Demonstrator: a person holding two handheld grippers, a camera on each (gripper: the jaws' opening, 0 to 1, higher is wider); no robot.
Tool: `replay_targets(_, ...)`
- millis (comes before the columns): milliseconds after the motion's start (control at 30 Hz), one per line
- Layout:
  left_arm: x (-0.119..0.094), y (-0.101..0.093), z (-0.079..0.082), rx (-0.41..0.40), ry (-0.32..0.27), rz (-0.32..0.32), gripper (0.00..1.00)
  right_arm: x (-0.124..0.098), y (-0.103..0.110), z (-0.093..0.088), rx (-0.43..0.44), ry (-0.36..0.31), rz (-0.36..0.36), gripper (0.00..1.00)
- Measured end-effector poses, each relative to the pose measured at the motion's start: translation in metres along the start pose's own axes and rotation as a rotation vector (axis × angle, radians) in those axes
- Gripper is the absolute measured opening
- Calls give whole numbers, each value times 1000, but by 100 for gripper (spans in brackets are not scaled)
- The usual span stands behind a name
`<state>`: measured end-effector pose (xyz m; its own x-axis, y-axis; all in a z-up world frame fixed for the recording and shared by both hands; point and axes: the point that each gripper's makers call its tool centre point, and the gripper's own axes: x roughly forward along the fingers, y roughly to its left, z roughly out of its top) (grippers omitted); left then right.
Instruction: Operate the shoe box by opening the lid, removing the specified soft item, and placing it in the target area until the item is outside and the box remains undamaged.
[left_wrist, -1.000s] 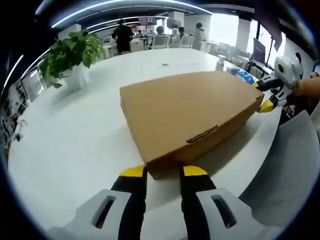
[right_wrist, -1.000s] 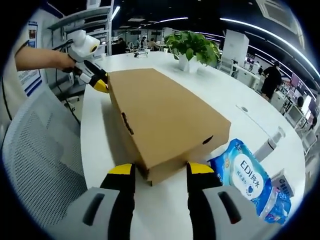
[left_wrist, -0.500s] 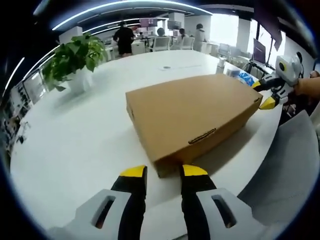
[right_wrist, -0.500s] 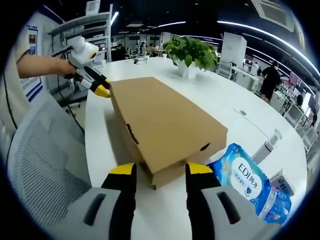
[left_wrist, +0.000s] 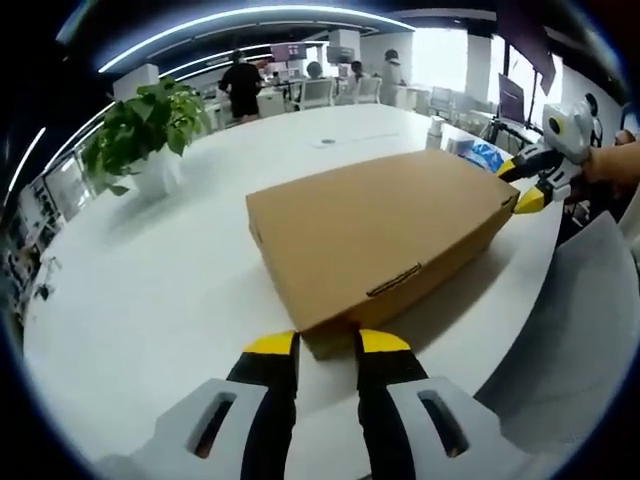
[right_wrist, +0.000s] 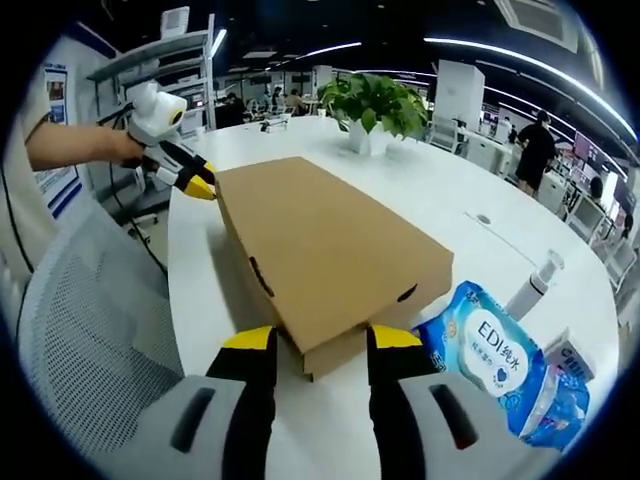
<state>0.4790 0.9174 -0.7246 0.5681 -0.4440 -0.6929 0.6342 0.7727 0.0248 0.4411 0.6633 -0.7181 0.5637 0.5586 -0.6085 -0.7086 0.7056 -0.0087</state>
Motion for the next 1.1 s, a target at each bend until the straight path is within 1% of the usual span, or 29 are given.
replay_targets(267,5,1,-3,-7,10,2,20,6,0,-5,-3,16,2,31)
replay_targets(467,8,4,-2,-25,9,3,20,8,-4,-3,-3,14,3,31)
replay_targets(700,13,8,4,-29,12,1,20,13,-12,0,-11,16,5,31)
replay_targets(1100,28,17,18,-24,16,-1,20,23,-35,7,-26,31,6,31)
